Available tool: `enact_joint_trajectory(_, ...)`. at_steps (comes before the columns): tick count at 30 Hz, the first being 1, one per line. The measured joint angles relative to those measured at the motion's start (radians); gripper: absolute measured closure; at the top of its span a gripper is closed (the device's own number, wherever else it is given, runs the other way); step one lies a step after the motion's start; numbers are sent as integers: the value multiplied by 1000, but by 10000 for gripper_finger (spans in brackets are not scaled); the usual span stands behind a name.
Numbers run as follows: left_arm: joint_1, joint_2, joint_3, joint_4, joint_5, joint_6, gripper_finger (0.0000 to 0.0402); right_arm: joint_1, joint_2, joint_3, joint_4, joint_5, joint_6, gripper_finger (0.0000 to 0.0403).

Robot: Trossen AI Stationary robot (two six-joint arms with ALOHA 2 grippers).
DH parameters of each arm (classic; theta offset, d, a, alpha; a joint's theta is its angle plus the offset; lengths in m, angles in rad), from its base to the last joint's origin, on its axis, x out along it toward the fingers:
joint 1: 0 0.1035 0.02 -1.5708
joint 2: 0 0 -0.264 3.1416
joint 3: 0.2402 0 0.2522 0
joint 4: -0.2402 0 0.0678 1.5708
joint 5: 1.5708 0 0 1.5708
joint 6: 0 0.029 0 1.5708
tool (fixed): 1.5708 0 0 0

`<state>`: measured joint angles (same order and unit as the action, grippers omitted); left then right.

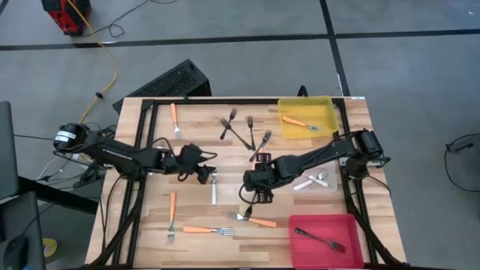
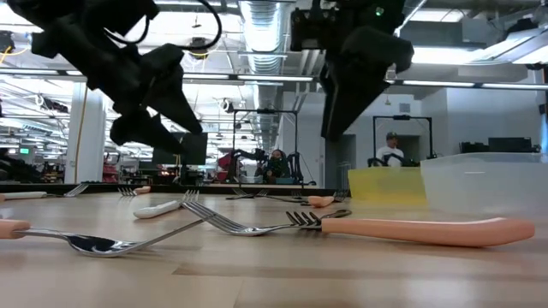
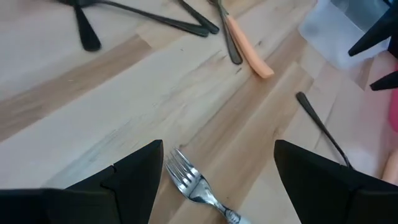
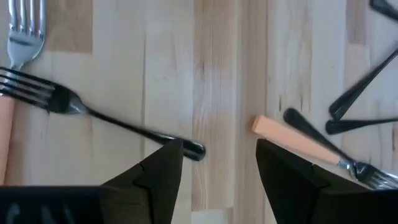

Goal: Sort silverware by color (type)
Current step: Put the white fork into the transparent bin

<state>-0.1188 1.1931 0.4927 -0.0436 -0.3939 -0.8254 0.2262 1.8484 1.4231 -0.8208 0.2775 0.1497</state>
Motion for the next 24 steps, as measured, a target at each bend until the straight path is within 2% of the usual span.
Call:
enact_joint_trajectory(5, -55, 30, 0, -8, -111, -6, 111, 0, -6, -1, -6, 11, 0, 173)
enact_joint_trajectory(9, -55, 80, 0, -6, -134, 129, 111, 0, -6, -1, -9, 13, -1, 173)
enact_joint_trajectory(18, 35, 103, -1, 83, 9, 478, 111, 0, -6, -1, -8, 12, 0, 173)
enact_joint_trajectory(24, 116, 103, -132, 309, 140, 572, 111, 2, -6, -1, -7, 12, 0, 173)
